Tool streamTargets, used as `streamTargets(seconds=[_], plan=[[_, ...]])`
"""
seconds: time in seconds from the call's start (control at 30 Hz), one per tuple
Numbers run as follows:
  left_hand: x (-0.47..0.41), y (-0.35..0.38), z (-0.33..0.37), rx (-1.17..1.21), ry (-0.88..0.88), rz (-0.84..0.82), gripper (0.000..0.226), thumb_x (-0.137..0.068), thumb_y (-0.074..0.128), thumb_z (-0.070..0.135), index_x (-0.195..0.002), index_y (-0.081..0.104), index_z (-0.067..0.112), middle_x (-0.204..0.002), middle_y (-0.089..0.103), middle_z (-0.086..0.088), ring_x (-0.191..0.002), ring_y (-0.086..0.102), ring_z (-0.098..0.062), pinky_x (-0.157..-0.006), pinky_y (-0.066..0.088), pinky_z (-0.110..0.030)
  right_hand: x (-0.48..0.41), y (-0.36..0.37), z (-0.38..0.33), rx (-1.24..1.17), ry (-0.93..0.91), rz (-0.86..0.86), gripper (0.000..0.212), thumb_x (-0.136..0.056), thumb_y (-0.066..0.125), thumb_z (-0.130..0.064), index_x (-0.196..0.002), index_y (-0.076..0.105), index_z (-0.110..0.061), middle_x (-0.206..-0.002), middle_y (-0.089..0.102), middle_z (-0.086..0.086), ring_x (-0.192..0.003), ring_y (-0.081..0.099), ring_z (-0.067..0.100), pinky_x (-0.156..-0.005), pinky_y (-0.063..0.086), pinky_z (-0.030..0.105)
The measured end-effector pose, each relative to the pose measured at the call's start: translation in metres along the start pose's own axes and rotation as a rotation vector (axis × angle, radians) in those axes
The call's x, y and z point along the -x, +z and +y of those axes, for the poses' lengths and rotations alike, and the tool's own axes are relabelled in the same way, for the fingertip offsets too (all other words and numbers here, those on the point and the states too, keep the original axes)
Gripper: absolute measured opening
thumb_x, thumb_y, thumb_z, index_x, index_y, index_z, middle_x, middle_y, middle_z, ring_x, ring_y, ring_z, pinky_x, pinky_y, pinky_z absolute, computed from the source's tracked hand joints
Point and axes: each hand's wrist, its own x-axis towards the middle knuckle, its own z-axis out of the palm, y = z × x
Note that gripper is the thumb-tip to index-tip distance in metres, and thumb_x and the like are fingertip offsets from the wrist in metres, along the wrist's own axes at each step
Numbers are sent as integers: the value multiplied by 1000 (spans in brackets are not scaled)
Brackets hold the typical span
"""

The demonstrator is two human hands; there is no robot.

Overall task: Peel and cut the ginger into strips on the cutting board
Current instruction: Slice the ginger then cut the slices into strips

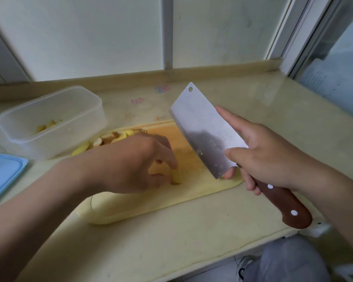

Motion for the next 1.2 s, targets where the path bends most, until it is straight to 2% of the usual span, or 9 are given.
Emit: streamTargets(seconds=[0.13, 0.27, 0.4, 0.47, 0.57, 0.73, 0.9, 1.0, 1.2], plan=[[-8, 22, -3, -42, 124, 59, 7, -88, 71, 24, -93, 76, 22, -92, 63, 7, -78, 61, -10, -71, 51, -30, -2, 0, -4, 53, 1, 2, 89, -102, 43, -5, -153, 13, -71, -42, 59, -6, -76, 73, 45, -43, 52, 32], [-13, 40, -4, -69, 144, 251, 17, -93, 61, 26, -91, 75, 16, -90, 62, 2, -74, 60, -18, -64, 52, -36, -1, -5, -4, 98, 17, 0, 89, -102, 44, -6, -152, 11, -72, -41, 59, -6, -76, 75, 42, -41, 49, 27], [-18, 56, 6, -103, 137, 383, 24, -98, 57, 25, -90, 75, 10, -90, 63, -4, -75, 59, -27, -65, 52, -39, -2, -6, -8, 160, 31, -32, 88, -103, 43, -8, -151, 9, -73, -44, 61, -7, -73, 75, 38, -44, 54, 32], [-16, 56, 5, -113, 141, 414, 23, -98, 59, 23, -90, 75, 8, -90, 64, -5, -75, 60, -27, -65, 52, -40, -2, -3, -10, 195, 27, -56, 88, -104, 44, -10, -148, 8, -77, -53, 68, -9, -68, 74, 35, -46, 57, 35], [-9, 56, 5, -127, 174, 421, 22, -99, 60, 20, -89, 75, 6, -92, 66, -6, -75, 59, -28, -65, 51, -40, -1, 4, -12, 284, -5, -92, 87, -104, 43, -14, -147, 5, -78, -65, 71, -20, -65, 75, 29, -48, 61, 37], [-6, 57, 7, -195, 235, 376, 30, -101, 54, 25, -88, 74, 7, -94, 67, -8, -75, 57, -29, -71, 49, -42, -1, 7, -16, 410, -54, -81, 85, -105, 43, -16, -146, 3, -79, -68, 71, 6, -55, 72, 25, -47, 62, 38], [-7, 58, 7, -222, 228, 374, 33, -102, 51, 27, -92, 75, 6, -96, 66, -11, -79, 58, -32, -73, 49, -45, -2, 9, -16, 419, -76, -63, 85, -105, 43, -17, -144, 1, -80, -72, 74, 1, -56, 72, 23, -46, 61, 36], [-7, 58, 6, -235, 219, 368, 33, -102, 49, 28, -94, 74, 7, -99, 66, -10, -81, 58, -31, -73, 49, -47, -2, 11, -16, 421, -87, -41, 85, -105, 43, -17, -143, 2, -82, -70, 72, 10, -56, 71, 28, -47, 61, 41], [-7, 60, 4, -239, 217, 363, 33, -102, 49, 28, -96, 74, 7, -103, 67, -9, -83, 59, -32, -73, 49, -46, -1, 11, -15, 499, -143, -34, 88, -102, 44, -18, -145, -1, -79, -67, 68, 12, -62, 70, 27, -52, 58, 47]])
